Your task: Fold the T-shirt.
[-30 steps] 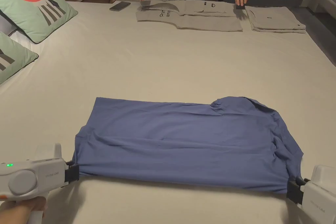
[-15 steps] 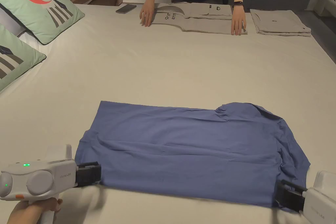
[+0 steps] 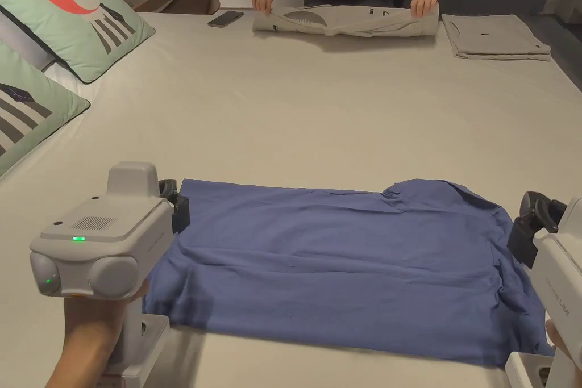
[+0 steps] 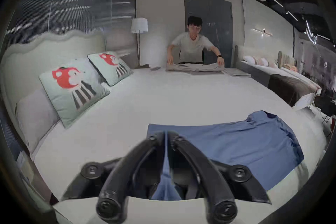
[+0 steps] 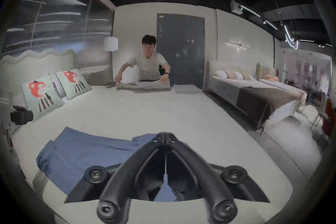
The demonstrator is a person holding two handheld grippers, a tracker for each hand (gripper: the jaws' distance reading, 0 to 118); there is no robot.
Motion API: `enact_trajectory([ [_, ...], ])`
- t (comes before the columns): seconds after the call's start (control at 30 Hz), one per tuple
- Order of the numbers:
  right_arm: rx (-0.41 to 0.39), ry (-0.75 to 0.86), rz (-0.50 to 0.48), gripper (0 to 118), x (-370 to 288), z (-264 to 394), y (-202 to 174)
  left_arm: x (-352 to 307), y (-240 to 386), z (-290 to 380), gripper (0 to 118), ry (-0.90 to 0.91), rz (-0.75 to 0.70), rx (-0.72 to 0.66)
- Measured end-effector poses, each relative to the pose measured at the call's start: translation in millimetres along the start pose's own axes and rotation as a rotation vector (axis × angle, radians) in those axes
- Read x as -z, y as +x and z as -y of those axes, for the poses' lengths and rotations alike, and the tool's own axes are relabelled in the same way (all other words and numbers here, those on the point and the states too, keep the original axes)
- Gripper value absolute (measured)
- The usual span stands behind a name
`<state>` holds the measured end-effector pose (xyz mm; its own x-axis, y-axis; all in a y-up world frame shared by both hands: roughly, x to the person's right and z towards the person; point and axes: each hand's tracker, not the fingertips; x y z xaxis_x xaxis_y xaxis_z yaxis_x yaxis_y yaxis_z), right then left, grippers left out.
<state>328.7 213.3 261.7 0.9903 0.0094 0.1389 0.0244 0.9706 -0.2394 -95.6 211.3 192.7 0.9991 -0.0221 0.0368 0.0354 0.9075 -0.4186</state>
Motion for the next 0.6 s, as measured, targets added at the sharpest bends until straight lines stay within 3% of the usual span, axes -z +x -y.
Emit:
enact_trajectory([
  [0.43, -0.019, -0.012, -0.004, 0, 54, -15, 0, 156, -38, -26, 0, -0.282, 0.117, -0.033],
  [0.6, -0.028, -0.040, 0.005, 0, 80, -12, -1, 217, -39, -25, 0, -0.396, 0.115, 0.018],
])
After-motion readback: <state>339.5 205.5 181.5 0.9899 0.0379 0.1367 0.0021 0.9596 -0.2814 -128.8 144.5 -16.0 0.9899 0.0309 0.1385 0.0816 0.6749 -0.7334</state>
